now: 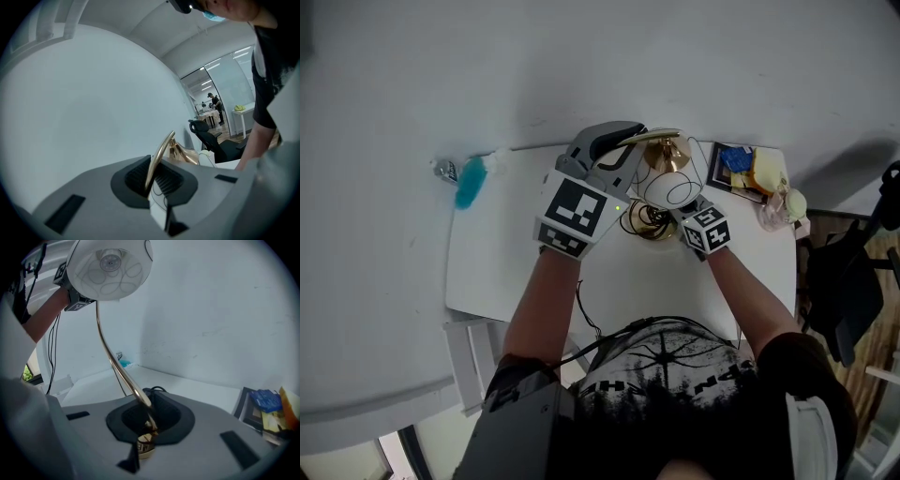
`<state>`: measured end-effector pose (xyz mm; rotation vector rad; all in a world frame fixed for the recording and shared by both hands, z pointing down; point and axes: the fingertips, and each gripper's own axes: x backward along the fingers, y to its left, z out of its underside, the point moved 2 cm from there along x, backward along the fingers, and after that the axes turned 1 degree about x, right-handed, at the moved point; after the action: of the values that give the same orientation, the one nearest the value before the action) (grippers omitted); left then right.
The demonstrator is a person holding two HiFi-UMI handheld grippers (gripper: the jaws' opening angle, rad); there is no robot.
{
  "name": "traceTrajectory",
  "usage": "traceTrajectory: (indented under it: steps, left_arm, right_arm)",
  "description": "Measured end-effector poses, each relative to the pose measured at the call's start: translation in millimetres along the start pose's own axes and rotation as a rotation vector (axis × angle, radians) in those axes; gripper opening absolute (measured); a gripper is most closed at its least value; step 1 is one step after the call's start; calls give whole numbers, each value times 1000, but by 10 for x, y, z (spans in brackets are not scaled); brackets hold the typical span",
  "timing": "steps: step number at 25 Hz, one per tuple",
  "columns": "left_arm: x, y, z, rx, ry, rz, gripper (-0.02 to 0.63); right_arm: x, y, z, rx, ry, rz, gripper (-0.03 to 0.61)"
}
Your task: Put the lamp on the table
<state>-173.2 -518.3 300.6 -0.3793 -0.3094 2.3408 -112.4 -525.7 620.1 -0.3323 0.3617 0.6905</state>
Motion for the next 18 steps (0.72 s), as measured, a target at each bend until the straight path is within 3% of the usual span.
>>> traceTrajectory:
  steps: [8, 18]
  left_arm:
    - [-140, -51, 63, -16, 33, 29, 23]
    - [-256, -74, 202, 25, 87, 46, 20]
  right_arm:
    - [-123, -118, 33, -26, -33, 6, 20]
    - [-157, -154, 163, -61, -66, 6, 20]
